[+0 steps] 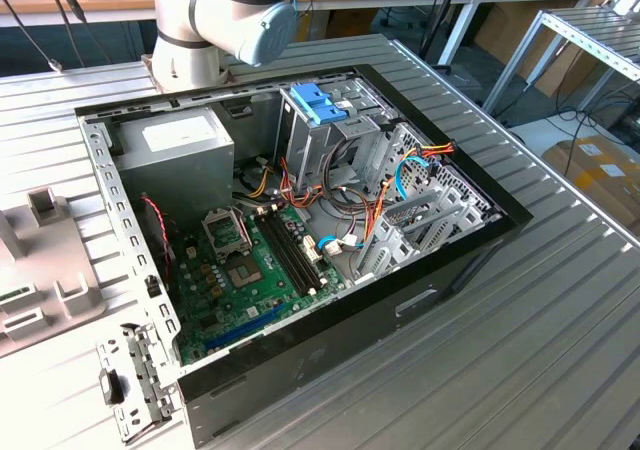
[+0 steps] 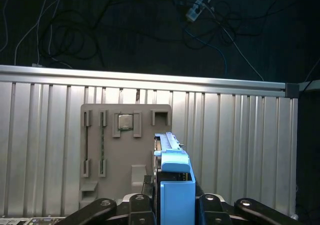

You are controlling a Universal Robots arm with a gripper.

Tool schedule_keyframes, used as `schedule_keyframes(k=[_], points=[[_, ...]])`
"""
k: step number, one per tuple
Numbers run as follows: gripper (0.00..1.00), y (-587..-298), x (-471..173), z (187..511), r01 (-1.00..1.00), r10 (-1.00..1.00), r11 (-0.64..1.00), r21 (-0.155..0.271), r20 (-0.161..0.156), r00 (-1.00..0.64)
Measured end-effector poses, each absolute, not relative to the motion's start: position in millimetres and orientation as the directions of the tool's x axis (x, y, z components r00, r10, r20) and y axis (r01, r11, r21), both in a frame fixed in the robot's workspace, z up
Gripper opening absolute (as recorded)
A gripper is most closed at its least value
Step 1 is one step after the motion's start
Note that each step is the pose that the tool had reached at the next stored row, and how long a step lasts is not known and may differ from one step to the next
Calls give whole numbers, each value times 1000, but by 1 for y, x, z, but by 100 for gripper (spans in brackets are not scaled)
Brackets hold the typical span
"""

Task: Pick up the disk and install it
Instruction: 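Pick up the disk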

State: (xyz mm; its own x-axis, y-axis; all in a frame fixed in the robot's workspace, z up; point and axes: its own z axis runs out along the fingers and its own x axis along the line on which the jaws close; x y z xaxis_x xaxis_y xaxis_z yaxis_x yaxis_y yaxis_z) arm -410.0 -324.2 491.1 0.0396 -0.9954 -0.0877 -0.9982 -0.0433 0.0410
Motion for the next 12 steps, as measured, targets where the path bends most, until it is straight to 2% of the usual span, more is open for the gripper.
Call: schedule_keyframes(k=[12], points=[[37,-326,-408,491,-998,-995,-43,41,-88,40]])
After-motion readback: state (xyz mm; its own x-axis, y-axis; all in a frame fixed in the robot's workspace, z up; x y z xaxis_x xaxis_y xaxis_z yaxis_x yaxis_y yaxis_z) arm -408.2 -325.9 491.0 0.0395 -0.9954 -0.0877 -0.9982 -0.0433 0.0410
